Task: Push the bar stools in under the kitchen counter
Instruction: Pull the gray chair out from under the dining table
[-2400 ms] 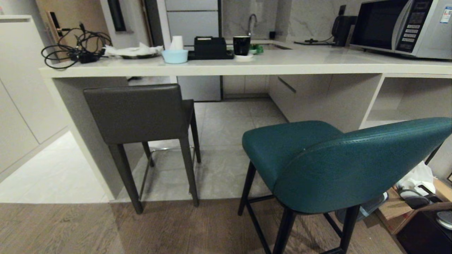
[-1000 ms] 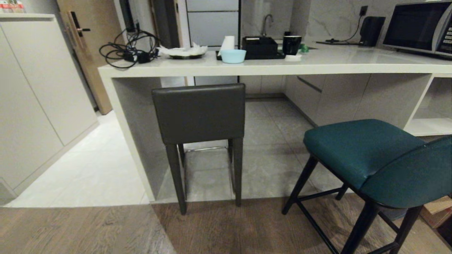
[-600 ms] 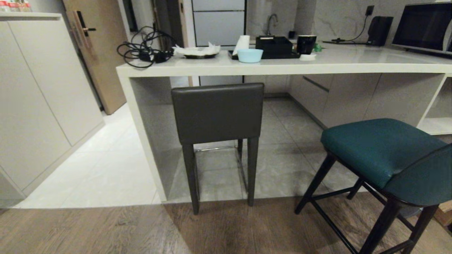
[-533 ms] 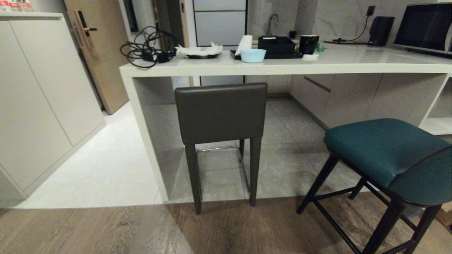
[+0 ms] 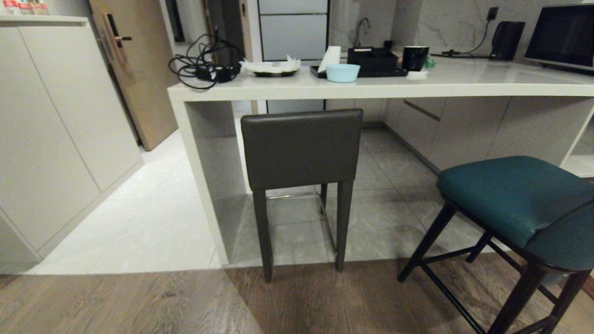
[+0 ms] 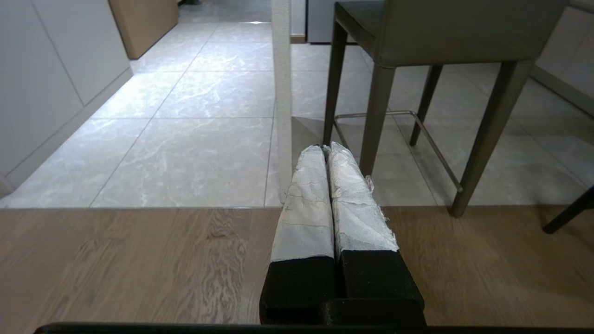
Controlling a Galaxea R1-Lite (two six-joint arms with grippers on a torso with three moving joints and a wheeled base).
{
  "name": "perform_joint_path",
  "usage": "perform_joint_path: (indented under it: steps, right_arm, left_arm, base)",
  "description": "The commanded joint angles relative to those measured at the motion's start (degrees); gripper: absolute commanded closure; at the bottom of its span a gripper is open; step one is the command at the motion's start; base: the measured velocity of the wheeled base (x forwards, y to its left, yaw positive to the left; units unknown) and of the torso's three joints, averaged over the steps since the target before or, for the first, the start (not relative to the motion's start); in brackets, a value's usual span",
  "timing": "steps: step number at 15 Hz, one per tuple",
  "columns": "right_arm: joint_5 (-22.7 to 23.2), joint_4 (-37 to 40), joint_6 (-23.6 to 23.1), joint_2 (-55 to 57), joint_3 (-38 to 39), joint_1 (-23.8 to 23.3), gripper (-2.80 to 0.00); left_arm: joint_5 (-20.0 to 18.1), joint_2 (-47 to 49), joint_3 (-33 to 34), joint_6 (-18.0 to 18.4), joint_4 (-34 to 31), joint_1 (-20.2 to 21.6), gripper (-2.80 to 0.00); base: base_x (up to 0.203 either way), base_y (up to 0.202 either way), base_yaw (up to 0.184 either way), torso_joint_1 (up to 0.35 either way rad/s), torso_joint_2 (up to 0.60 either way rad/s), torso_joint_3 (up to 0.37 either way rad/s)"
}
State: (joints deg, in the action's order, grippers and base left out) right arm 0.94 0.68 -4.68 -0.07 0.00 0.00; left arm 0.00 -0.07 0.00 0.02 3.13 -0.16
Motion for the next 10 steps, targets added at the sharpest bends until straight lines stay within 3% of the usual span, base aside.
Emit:
perform_joint_path:
  steps: [1, 10]
  right_arm:
    - [0.01, 0.02, -0.06, 0.07, 0.09, 0.00, 0.00]
    - [-0.06, 0.02, -0.06, 0.07, 0.09, 0.08, 0.00]
  left_arm:
    - [0.00, 0.07, 1.05, -0.02, 0.03, -0.02, 0.00]
    - [0.00, 0.07, 1.05, -0.02, 0.03, -0.02, 0.00]
  base:
    - [0.000, 0.000, 0.000, 0.000, 0.00, 0.000]
    - [0.000, 0.000, 0.000, 0.000, 0.00, 0.000]
